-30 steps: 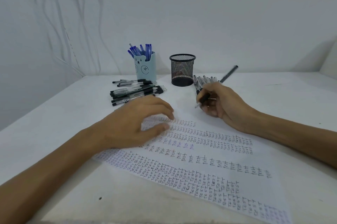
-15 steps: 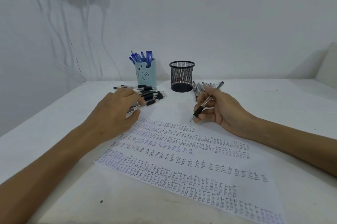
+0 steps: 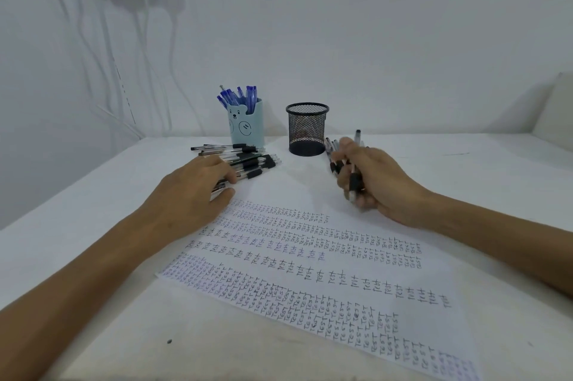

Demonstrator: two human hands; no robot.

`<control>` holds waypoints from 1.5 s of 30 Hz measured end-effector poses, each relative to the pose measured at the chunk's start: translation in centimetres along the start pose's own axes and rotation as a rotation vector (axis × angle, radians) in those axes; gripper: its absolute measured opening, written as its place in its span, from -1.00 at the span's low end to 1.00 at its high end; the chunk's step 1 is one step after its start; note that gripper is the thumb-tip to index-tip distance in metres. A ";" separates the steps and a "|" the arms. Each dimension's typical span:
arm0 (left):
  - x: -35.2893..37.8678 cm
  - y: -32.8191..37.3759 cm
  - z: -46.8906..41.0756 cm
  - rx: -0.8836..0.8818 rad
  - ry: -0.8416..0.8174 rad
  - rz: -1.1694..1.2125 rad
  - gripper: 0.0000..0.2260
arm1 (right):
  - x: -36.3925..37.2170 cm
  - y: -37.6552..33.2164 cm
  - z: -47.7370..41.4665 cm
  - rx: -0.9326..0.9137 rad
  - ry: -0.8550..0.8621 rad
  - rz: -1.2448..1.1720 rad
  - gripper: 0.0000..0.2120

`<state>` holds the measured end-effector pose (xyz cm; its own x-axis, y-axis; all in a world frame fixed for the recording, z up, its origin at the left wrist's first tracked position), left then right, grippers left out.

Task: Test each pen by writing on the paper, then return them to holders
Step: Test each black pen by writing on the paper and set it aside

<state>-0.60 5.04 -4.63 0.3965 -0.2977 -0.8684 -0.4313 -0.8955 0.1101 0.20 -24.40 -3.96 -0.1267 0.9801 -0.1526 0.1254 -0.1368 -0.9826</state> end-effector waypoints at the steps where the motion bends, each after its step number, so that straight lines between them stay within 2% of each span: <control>1: 0.1 0.0 0.0 0.004 -0.005 0.008 -0.90 | -0.2 -0.8 -0.1 -0.057 -0.008 0.093 -0.61; 3: 0.2 0.0 -0.1 0.009 -0.007 0.021 -0.90 | -1.1 -2.1 -1.3 -0.139 -0.012 0.307 -0.61; 6: 0.3 0.0 -0.2 0.010 -0.003 0.039 -0.88 | -3.3 -2.5 -4.9 -0.123 0.065 0.639 -0.58; 10: 0.3 0.2 -0.2 0.008 0.004 0.077 -0.84 | -5.5 -1.6 -8.5 -0.023 0.112 0.845 -0.54; 13: 0.5 0.1 -0.3 0.010 0.015 0.098 -0.81 | -5.6 -1.7 -10.1 -0.053 0.138 1.037 -0.45; 17: 0.5 0.5 -0.4 0.014 0.024 0.130 -0.81 | -4.7 -2.3 -11.7 -0.072 0.094 1.170 -0.46; 24: -0.3 1.1 -0.4 0.047 0.088 0.165 -0.88 | -3.7 -2.2 -13.0 -0.041 0.058 1.211 -0.49; 27: -0.8 1.4 -0.4 0.076 0.163 0.194 -0.89 | -3.2 -2.4 -12.0 -0.062 0.140 1.284 -0.58; 29: -1.2 1.7 -0.4 0.089 0.207 0.228 -0.88 | -2.0 -3.1 -10.5 -0.154 0.203 1.320 -0.60; 32: -1.7 2.3 -0.3 0.098 0.249 0.277 -0.88 | 0.9 -3.8 -8.1 -0.381 0.165 1.238 -0.73; 34: -1.9 2.7 -0.3 0.100 0.266 0.299 -0.87 | 3.1 -4.0 -6.5 -0.584 0.058 1.183 -0.76; 37: -2.0 3.2 -0.1 0.079 0.278 0.368 -0.86 | 6.0 -3.6 -4.6 -0.819 -0.133 1.221 -0.60; 39: -1.9 3.5 0.0 0.063 0.280 0.425 -0.84 | 7.7 -3.2 -3.9 -0.909 -0.179 1.274 -0.59; 42: -2.0 3.8 0.0 0.055 0.298 0.493 -0.85 | 9.5 -2.9 -3.3 -1.032 -0.234 1.218 -0.77; 45: -2.3 3.8 0.0 0.003 0.319 0.591 -0.86 | 9.3 -2.8 -2.9 -1.050 -0.209 1.141 -0.80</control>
<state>-3.14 2.35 -2.27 0.3132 -0.8212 -0.4769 -0.6516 -0.5512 0.5211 1.54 -14.52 -2.28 0.3922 0.3831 -0.8363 0.8396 -0.5206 0.1553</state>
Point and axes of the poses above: each hand's wrist, its own z-axis away from the middle knuckle, its own x-axis out of the palm, y = z × x, the point moved 4 cm from there along -z, towards the middle knuckle
